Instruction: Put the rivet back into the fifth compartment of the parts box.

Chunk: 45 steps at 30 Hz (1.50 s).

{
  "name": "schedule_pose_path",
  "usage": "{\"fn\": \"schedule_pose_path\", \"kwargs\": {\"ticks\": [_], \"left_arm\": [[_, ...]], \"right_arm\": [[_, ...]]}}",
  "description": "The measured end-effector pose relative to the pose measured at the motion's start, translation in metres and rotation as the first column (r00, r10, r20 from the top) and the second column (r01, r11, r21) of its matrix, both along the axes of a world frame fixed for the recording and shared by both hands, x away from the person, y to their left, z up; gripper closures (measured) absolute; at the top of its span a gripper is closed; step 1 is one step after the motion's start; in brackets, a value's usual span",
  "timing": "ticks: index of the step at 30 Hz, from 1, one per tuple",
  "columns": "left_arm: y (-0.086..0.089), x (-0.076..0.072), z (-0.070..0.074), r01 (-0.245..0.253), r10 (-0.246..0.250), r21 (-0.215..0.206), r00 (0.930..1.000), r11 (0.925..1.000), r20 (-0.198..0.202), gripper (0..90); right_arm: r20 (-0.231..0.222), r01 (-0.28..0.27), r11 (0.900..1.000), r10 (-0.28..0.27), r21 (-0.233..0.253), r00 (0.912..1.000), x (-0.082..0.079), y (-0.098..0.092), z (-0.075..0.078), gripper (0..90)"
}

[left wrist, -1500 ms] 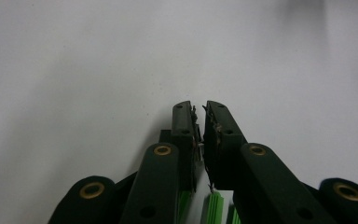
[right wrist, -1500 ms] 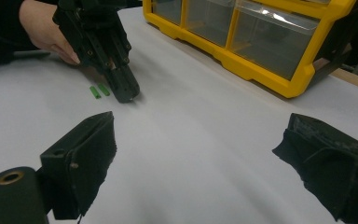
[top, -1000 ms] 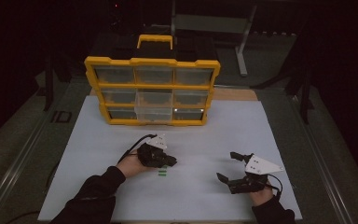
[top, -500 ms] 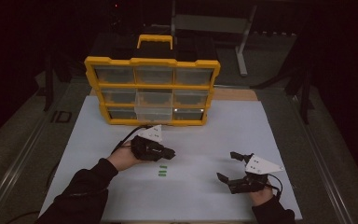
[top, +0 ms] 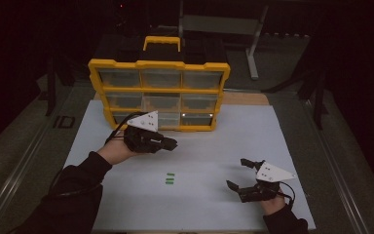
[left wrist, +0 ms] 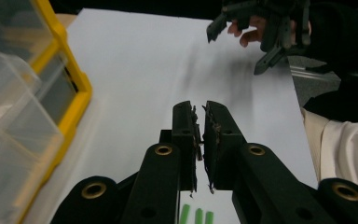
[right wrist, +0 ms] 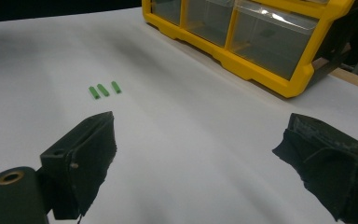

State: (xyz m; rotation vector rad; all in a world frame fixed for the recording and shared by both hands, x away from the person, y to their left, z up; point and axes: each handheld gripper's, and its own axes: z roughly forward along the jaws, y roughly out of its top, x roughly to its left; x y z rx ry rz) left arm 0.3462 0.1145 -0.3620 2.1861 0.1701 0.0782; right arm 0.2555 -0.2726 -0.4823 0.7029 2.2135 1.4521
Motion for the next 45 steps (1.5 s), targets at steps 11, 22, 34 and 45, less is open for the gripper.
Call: {"fn": "schedule_pose_path", "kwargs": {"ticks": [11,22,34,45], "left_arm": [[0.008,0.008,0.029,-0.002,0.002,-0.013,0.9993,0.9999,0.037,82.1],[0.02,0.024,0.055,-0.036,0.04,-0.051,0.9964,0.998,0.075,82.1],[0.033,0.051,0.067,-0.122,0.13,-0.106,0.9882,0.9869,0.081,82.1],[0.036,0.074,0.051,-0.248,0.253,-0.135,0.9671,0.9593,0.023,82.1]], "right_arm": [[0.003,0.001,1.0,-0.001,0.001,1.0,0.0,0.0,0.0,9.4],[-0.002,0.0,1.0,0.0,-0.001,1.0,0.0,0.0,0.0,9.4],[-0.005,-0.002,1.0,0.002,-0.002,1.0,0.0,0.001,-0.001,9.4],[-0.009,-0.004,1.0,0.004,0.001,1.0,0.001,0.001,-0.001,9.5]]}}
